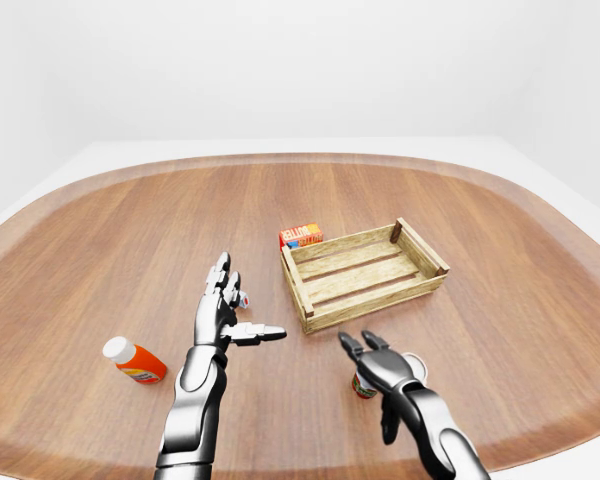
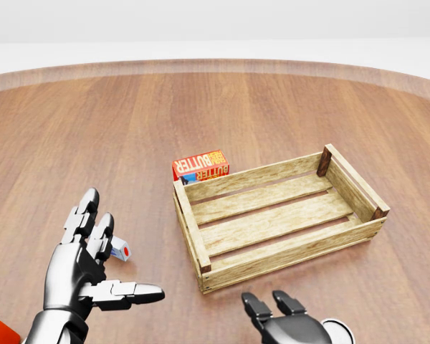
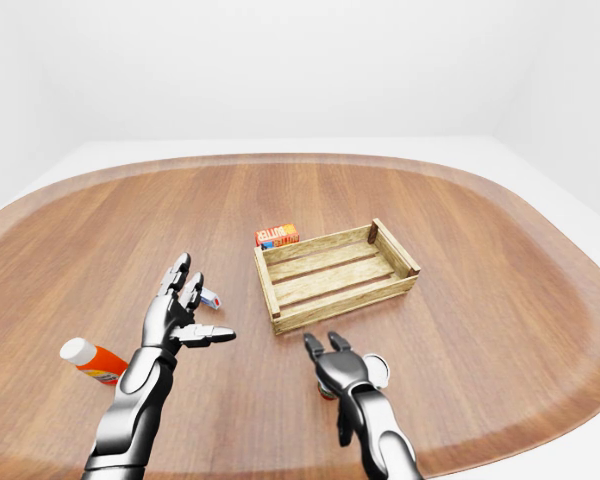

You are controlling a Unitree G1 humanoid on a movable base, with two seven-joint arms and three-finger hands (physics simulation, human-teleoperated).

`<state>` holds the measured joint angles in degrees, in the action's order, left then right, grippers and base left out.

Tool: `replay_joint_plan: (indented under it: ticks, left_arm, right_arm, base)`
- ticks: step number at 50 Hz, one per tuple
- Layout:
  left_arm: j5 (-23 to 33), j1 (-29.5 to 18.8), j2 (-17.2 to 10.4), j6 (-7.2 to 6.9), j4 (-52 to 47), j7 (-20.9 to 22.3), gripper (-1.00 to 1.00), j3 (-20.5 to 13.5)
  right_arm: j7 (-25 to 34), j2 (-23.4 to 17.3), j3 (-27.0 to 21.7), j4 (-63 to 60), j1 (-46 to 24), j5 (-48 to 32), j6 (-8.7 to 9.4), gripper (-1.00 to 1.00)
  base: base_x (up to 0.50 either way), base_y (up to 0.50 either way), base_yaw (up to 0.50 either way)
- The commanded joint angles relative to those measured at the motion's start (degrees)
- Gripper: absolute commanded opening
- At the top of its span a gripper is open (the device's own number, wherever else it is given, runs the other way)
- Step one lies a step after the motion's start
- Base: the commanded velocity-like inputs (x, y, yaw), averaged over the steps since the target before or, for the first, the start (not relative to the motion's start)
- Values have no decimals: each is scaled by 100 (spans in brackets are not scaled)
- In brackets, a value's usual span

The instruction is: Pick up the tomato sauce, and put it in the wooden tray.

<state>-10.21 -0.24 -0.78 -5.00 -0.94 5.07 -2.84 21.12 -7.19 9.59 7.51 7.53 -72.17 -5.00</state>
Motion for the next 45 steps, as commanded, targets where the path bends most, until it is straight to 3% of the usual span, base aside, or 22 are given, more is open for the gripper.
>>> replay_joint_plan:
  ticks: [1, 6, 11, 13, 20, 21, 22, 23, 45]
  left_arm:
    - [2, -1, 1, 0, 4, 1, 100, 0]
    - [8, -3, 4, 0, 10, -5, 100, 5]
    - [5, -3, 4, 0, 7, -4, 100, 6]
    - [9, 0, 4, 0, -1, -4, 100, 9]
    - [3, -6, 4, 0, 6, -4, 100, 8]
    - [0, -3, 4, 0, 0, -3, 100, 8]
    - [0, -3, 5, 0, -1, -4, 100, 8]
    - [5, -4, 4, 0, 2, -5, 100, 10]
    - [3, -10, 4, 0, 23, -3, 100, 9]
  right_arm:
    - [45, 15, -25, 38, 1, 121, 0, 100]
    - [264, 75, -21, -44, 54, 44, 0, 100]
    - [802, 220, -69, -22, 122, 648, 408, 100]
    - [922, 169, 2, -30, 112, 675, 484, 100]
    - [1023, 133, 54, -6, 102, 877, 523, 100]
    - [1086, 137, 59, -10, 105, 899, 568, 73]
    - [1120, 149, 58, -18, 113, 923, 623, 7]
    - [1155, 157, 61, -26, 119, 944, 677, -100]
    - [1055, 102, 111, -9, 102, 1010, 624, -100]
  base:
    - [0, 0, 0]
    - [0, 0, 0]
    - [0, 0, 0]
    - [0, 0, 0]
    - [0, 0, 0]
    - [0, 0, 0]
    - [0, 0, 0]
    - [0, 0, 0]
    - [0, 0, 0]
